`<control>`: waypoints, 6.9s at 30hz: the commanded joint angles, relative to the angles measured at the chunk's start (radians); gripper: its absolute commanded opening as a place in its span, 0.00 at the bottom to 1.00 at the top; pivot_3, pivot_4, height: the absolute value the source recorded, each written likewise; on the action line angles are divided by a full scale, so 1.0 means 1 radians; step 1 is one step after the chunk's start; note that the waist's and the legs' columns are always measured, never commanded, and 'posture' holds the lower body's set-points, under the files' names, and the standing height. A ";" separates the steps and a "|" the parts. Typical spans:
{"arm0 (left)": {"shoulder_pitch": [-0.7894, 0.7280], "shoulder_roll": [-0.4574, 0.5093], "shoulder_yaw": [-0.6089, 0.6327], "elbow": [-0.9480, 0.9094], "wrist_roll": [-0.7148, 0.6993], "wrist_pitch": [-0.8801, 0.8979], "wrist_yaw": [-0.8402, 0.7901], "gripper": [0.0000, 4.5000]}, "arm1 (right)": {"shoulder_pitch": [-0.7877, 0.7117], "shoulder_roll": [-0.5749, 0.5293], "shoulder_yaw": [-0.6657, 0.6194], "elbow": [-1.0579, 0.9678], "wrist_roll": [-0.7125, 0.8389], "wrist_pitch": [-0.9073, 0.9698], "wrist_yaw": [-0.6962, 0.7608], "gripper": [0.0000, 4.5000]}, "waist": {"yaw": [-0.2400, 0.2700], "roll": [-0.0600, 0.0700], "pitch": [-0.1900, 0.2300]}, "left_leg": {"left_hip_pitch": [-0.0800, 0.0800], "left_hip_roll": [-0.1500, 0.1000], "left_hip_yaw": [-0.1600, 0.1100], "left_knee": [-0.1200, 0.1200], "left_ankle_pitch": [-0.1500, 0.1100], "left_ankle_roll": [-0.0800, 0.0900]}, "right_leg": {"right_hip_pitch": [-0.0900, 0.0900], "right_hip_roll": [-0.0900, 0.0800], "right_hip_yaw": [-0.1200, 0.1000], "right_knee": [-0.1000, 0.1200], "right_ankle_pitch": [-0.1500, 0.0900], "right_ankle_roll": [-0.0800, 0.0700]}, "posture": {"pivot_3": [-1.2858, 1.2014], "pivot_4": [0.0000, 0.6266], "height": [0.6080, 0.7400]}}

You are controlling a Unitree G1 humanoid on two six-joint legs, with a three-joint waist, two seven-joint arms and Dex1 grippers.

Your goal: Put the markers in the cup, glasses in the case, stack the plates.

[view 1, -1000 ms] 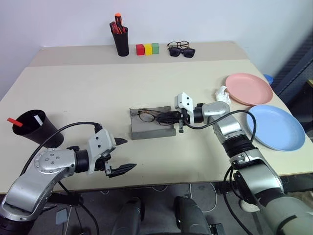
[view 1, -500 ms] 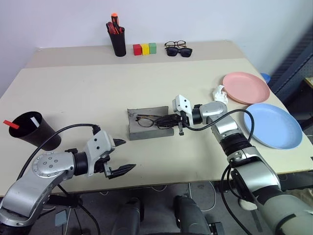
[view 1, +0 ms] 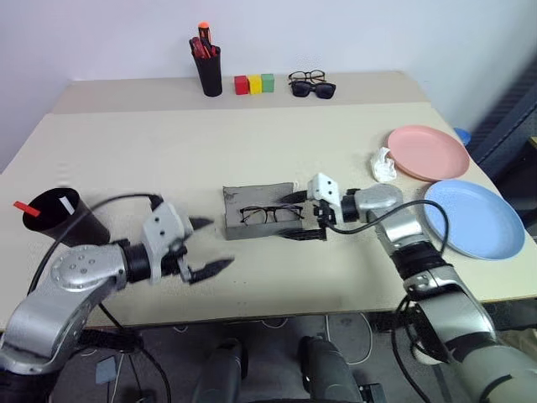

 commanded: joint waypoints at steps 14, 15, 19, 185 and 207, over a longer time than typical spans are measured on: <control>-0.747 -0.078 -0.277 0.908 0.304 -0.189 -0.095 0.12 | 0.903 -0.291 -0.513 -0.876 0.114 0.352 -0.323 1.00 | 0.025 -0.002 -0.001 | -0.002 0.000 0.004 0.005 0.000 0.001 | 0.002 -0.002 0.000 -0.003 -0.003 0.003 | 0.52 0.24 1.00; -0.794 -0.098 -0.301 0.973 0.333 -0.215 -0.106 0.01 | 0.932 -0.282 -0.523 -0.896 0.110 0.345 -0.342 1.00 | 0.026 -0.002 -0.001 | -0.002 0.000 0.004 0.005 0.000 0.001 | 0.002 -0.002 0.000 -0.004 -0.003 0.003 | 0.52 0.24 1.00; -0.913 -0.153 -0.350 1.166 0.413 -0.301 -0.138 0.01 | 0.995 -0.271 -0.536 -0.945 0.116 0.346 -0.387 1.00 | 0.030 -0.002 -0.001 | -0.003 0.000 0.004 0.004 -0.001 0.002 | 0.002 -0.003 0.000 -0.005 -0.003 0.003 | 0.52 0.24 1.00; -0.787 -0.464 -0.399 0.623 0.326 0.034 -0.546 0.38 | 0.764 -0.276 -0.584 -0.466 0.156 0.309 -0.674 1.00 | 0.008 -0.001 -0.001 | 0.000 -0.002 0.005 0.009 -0.003 0.006 | 0.005 -0.005 0.000 0.000 -0.002 0.004 | 0.52 0.24 1.00; -0.780 -0.442 -0.455 0.532 0.253 0.104 -0.379 1.00 | 0.562 -0.294 -0.513 -0.204 0.106 0.340 -0.644 0.01 | 0.009 -0.001 -0.002 | 0.000 -0.002 0.005 0.010 -0.003 0.006 | 0.007 -0.004 0.001 -0.001 -0.001 0.004 | 0.52 0.24 1.00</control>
